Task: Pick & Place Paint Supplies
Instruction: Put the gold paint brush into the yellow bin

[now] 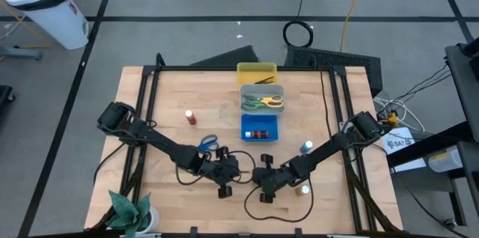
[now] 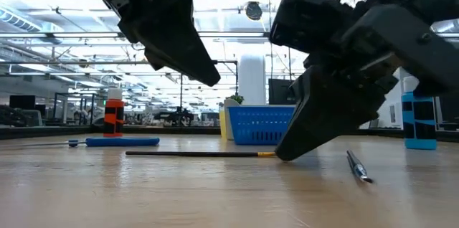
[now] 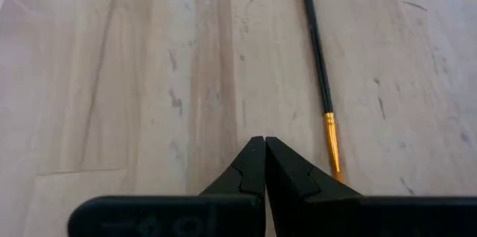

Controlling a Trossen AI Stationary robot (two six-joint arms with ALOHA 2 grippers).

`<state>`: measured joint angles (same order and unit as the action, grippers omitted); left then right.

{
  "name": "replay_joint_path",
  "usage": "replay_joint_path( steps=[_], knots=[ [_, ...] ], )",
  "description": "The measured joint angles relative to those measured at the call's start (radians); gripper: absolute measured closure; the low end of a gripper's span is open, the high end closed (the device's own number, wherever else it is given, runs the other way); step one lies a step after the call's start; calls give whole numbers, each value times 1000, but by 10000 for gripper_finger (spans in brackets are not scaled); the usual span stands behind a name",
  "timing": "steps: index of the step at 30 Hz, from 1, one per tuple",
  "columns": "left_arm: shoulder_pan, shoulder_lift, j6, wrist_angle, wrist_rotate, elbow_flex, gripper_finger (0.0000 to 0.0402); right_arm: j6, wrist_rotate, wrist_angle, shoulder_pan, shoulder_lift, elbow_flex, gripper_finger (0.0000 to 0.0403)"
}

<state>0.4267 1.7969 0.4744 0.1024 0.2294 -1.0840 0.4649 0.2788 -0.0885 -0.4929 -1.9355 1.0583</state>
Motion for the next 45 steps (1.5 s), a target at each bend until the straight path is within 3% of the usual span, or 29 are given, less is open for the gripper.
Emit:
replay_joint_path(
  steps=[10, 45],
  knots=[
    [-1, 0, -2, 0, 8, 0, 372, -67, 35, -71, 7, 9, 2, 403],
    [-1, 0, 1, 0, 8, 0, 371, -68, 60, 51, 36, 16, -10, 403]
  ],
)
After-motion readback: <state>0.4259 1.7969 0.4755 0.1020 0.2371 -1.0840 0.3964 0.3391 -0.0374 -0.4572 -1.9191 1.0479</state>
